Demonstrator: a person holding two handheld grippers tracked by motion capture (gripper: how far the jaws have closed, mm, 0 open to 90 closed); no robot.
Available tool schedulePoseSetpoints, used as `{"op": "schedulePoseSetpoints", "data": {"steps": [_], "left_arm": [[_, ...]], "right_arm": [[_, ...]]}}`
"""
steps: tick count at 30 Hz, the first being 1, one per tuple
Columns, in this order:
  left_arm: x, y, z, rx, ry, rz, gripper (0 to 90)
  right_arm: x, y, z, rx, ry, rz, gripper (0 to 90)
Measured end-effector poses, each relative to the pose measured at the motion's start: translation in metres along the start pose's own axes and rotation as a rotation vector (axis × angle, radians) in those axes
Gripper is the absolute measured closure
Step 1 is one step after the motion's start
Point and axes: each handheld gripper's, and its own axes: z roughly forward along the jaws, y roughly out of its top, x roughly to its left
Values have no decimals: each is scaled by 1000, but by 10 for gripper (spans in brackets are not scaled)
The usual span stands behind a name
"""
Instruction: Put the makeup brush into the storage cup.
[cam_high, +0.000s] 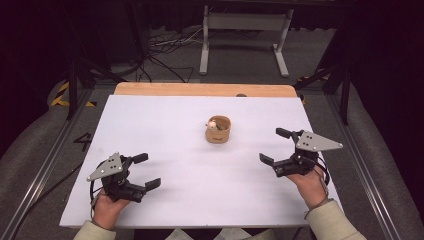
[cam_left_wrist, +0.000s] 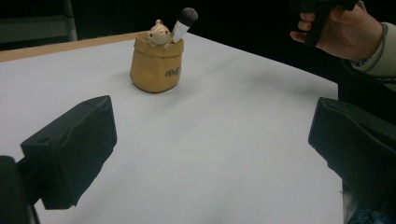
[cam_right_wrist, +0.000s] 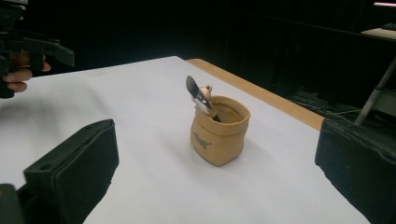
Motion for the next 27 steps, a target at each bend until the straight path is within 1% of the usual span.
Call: {"op": "schedulePoseSetpoints", "data": {"steps": [7, 8, 10, 14, 16, 19, 20, 23, 25, 26, 27], "left_arm": [[0, -2, -4, 2, 2, 4, 18], [1, -3, -5, 5, 5, 10, 17], [0, -4, -5, 5, 5, -2, 18], [0, -5, -6, 8, 1, -1, 17], [-1, -6, -6, 9, -2, -3, 17], [-1, -7, -4, 12, -6, -1, 18], [-1, -7, -4, 13, -9, 2, 17], [-2, -8, -3, 19, -10, 5, 17], [-1, -8, -2, 19, -7, 15, 17], [-1, -9, -2, 18, -10, 4, 17], [0, -10, -1, 19, -7, 10, 17]], "right_arm": [[4, -19, -4, -15, 2, 15, 0], [4, -22, -5, -16, 1, 11, 0], [6, -26, -5, -16, 3, 13, 0], [10, -37, -6, -15, 10, 17, 0], [11, -41, -6, -12, 12, 19, 0], [13, -48, -7, -30, 19, 28, 0], [14, -50, -7, -34, 14, 28, 0], [17, -57, -7, -31, 12, 31, 0], [18, -61, -6, -32, 15, 37, 0], [18, -63, -6, -35, 16, 37, 0], [19, -65, -6, -34, 17, 37, 0]]}}
